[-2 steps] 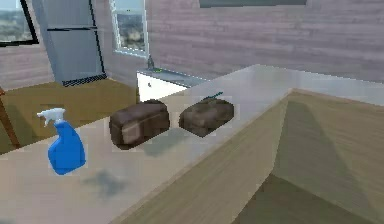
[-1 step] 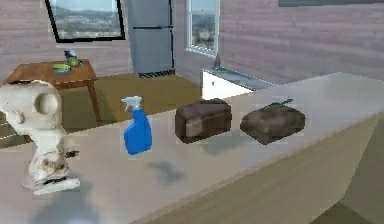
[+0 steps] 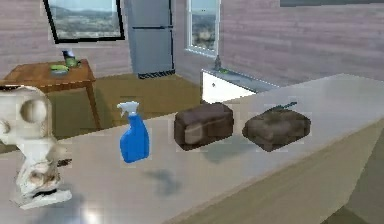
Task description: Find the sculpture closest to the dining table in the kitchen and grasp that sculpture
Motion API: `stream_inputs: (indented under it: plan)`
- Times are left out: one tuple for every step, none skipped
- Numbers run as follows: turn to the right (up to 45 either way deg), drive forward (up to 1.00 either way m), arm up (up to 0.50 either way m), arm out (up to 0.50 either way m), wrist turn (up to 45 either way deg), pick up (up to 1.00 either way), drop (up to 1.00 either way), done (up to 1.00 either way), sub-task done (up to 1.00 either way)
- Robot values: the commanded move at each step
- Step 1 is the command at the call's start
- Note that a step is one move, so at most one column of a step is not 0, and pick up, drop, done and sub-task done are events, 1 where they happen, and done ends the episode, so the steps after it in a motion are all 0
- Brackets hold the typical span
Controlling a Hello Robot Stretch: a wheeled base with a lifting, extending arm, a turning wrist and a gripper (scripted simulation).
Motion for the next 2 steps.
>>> stream_inputs:
  plan:
    - [-45.0, 0.00, 0.00, 0.00, 0.0, 0.00, 0.00, 0.00, 0.00]
    - [-45.0, 0.00, 0.00, 0.00, 0.0, 0.00, 0.00, 0.00, 0.00]
